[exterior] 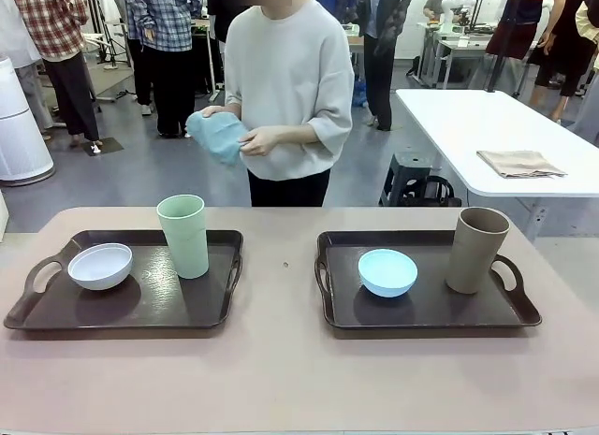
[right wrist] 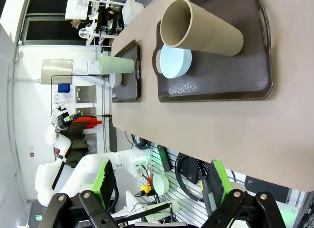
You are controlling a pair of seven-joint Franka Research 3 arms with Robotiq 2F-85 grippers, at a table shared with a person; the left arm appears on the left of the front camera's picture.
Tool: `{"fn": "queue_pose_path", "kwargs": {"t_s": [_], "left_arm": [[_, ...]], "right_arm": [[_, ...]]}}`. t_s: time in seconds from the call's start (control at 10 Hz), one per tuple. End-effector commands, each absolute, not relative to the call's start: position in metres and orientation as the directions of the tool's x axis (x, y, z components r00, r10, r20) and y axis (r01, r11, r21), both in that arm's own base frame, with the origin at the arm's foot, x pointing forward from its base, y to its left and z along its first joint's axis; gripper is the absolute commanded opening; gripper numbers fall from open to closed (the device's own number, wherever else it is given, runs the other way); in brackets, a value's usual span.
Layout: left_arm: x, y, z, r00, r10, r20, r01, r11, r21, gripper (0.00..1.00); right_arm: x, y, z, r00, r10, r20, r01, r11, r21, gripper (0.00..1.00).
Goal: Set up a tray with a mat and arrange the tableware.
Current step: Pick up the Picnic Bowl and Reusable plastic cup from the Handle tray in front of the human's position and hold them in the air.
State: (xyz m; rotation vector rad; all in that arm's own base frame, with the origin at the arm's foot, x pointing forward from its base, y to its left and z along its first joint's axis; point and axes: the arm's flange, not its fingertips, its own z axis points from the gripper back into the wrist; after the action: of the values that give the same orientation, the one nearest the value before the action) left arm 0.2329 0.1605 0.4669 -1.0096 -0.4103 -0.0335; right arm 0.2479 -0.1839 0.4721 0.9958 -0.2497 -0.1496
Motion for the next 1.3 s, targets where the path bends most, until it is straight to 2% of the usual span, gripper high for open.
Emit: {"fn": "queue_pose_path", "kwargs": {"t_s": [0.0,1.2], "left_arm": [[0.2335,0.1625,0.4673,0.915,0.160,0.371,0.240,0.524,-0.817,1.00],[0.2335,0.1625,0.4673,0.915,0.160,0.371,0.240,0.524,-0.817,1.00]], "right_arm": [[0.2500,-0.1843,0.4725,0.959,-0.238,0.153,-0.008,0.517,0.856,1.00],[0.2500,-0.1843,0.4725,0.959,-0.238,0.153,-0.008,0.517,0.856,1.00]]}}
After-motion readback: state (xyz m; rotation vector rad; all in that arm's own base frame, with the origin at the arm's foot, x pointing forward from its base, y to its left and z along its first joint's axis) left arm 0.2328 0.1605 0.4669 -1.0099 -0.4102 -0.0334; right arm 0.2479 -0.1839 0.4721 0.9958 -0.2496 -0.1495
